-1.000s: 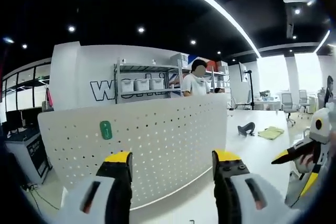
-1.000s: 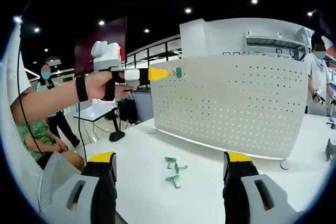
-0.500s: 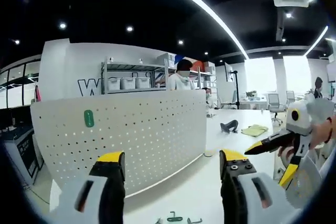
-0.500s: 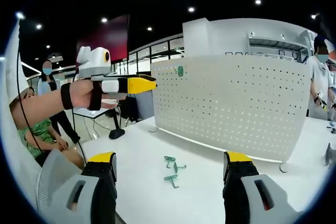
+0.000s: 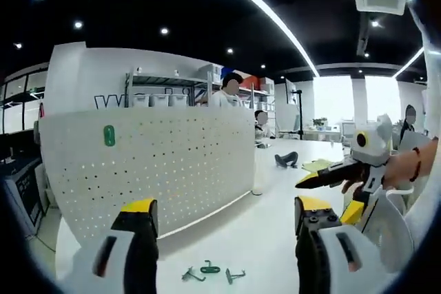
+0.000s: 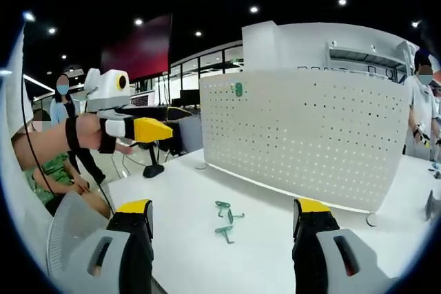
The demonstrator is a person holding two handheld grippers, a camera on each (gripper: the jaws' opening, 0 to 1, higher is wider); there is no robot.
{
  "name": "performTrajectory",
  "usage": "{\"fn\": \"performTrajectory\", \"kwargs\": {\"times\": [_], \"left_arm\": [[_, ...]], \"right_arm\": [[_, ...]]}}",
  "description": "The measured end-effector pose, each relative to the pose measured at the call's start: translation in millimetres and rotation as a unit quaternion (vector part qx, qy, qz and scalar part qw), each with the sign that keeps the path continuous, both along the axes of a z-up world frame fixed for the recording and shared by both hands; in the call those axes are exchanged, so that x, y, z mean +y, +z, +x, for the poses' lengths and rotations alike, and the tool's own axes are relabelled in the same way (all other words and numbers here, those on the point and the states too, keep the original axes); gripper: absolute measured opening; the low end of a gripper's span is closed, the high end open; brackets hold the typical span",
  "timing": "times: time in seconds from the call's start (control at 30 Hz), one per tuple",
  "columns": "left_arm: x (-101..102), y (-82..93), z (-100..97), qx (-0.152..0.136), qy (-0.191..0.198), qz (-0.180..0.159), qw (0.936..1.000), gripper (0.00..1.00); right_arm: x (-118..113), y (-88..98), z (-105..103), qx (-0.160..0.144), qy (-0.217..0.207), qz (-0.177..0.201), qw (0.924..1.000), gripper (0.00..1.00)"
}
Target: Insert the hook assembly into the mounting plate slot until the hook locks in place.
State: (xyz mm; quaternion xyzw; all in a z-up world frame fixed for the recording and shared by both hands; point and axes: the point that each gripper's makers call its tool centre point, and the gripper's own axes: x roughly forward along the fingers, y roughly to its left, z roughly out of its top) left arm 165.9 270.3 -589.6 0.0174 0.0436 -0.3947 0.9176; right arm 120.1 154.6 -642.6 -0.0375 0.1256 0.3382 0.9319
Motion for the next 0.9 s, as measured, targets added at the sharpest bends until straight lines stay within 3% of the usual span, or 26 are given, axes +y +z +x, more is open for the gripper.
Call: {"fn": "performTrajectory", "kwargs": {"times": [0.43,0.9], "left_arm": [[11,-18.8,-16.8,0.019,0.010,0.001,0.9998,0.85],[6,-39.0,-33.2,0.048,0.000,-0.006,0.9988,0.84]], "right_arm": [[2,-13.6,4,0.017,0.010,-0.003,0.9998,0.85],[15,-22.8,13,0.031,0.036,-0.017,0.9987,0.81]]}}
